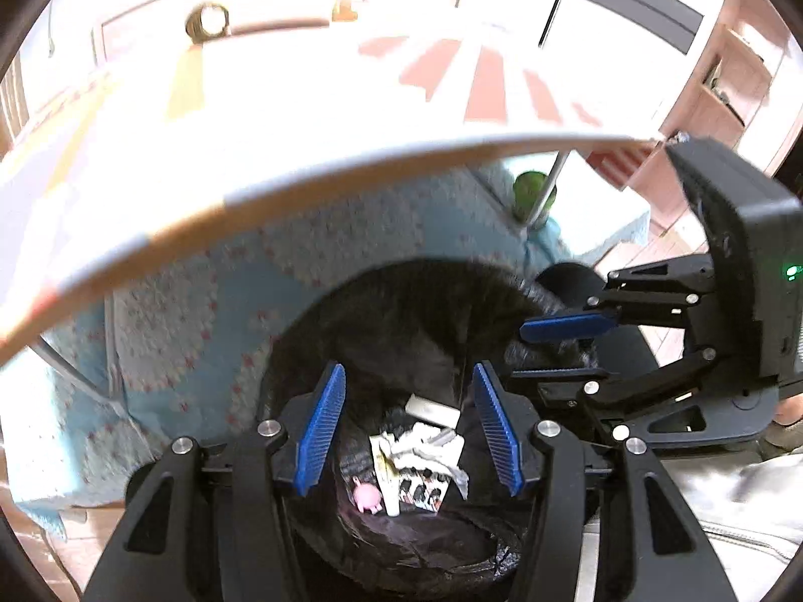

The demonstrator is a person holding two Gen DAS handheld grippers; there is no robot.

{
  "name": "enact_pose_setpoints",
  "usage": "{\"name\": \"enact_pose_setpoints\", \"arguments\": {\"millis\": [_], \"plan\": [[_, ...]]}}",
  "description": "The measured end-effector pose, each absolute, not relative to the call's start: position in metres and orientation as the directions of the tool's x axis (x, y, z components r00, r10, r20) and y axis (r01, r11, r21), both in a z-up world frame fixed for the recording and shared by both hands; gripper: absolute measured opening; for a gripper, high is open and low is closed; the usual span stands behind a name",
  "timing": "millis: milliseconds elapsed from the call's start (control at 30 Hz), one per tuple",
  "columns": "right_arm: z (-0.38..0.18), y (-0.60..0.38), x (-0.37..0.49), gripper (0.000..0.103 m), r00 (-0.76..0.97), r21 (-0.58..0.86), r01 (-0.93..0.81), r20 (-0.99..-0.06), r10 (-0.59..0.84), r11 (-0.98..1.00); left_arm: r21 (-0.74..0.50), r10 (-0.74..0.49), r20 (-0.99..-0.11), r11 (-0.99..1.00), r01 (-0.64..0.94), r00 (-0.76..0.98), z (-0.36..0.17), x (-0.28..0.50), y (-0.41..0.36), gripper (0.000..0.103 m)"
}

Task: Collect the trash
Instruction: 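Raise both tools out of the bag and move them over the bed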

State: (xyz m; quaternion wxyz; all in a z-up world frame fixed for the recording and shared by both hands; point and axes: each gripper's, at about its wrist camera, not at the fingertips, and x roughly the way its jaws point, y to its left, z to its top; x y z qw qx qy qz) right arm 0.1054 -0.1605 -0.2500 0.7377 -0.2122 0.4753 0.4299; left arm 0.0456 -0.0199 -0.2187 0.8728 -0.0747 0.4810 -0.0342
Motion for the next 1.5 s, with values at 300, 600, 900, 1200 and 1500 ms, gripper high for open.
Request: {"name": "enact_pose_setpoints", "arguments": {"millis": [300, 600, 900, 1200, 1500], "plan": [[-0.201, -0.164, 0.107, 0.035, 0.237, 0.077, -0.849, -0.829, 0.507, 0.523, -0.143, -0.107, -0.759, 0.99, -0.004, 0.642, -0.165, 0.04, -0.007, 0.051], [-0.165, -0.169, 0.122, 0.035, 0.316, 0.029, -0.846, -0.776, 0.545, 0.532, -0.123, -0.07, -0.709, 0.992, -0.024, 0.702, -0.128, 0.049, 0.013, 0.051], [-0.136, -0.164, 0.145, 0.035, 0.375, -0.008, -0.838, -0.734, 0.566, 0.545, -0.1, -0.021, -0.671, 0.993, -0.062, 0.741, -0.101, 0.072, 0.045, 0.051], [-0.112, -0.152, 0.179, 0.035, 0.425, -0.032, -0.826, -0.691, 0.584, 0.563, -0.125, -0.006, -0.661, 0.987, -0.102, 0.75, -0.086, 0.111, 0.08, 0.058], [-0.093, -0.131, 0.213, 0.035, 0.458, -0.056, -0.823, -0.655, 0.601, 0.566, -0.155, 0.021, -0.643, 0.975, -0.157, 0.766, -0.076, 0.157, 0.113, 0.066]]}}
